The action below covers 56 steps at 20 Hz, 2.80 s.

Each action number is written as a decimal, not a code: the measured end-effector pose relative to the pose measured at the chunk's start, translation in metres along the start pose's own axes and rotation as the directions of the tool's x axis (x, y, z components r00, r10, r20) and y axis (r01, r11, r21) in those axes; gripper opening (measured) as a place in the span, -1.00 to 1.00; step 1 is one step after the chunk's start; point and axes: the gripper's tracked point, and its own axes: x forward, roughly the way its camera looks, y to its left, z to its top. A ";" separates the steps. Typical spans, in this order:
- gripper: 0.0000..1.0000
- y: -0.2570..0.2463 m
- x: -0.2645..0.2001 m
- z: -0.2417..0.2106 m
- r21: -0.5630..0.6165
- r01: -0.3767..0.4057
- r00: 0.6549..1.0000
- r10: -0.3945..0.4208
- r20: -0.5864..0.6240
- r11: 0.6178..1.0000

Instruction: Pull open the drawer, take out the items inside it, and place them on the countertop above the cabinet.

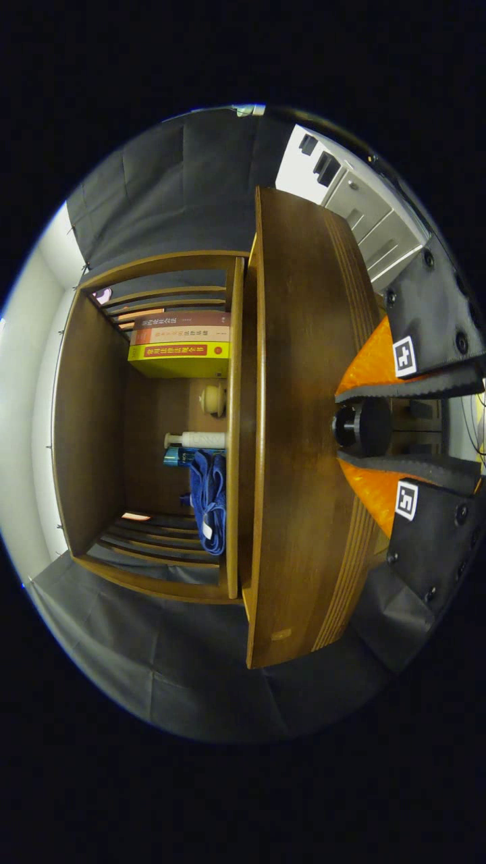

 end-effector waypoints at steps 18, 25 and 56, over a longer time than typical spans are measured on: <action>0.92 -0.002 -0.020 0.000 -0.044 0.043 0.998 -0.046 -0.052 0.998; 0.96 0.013 -0.057 0.097 -0.097 0.047 0.998 -0.042 0.049 0.994; 0.28 -0.003 0.107 -0.012 -0.035 0.031 0.572 -0.046 -0.819 0.999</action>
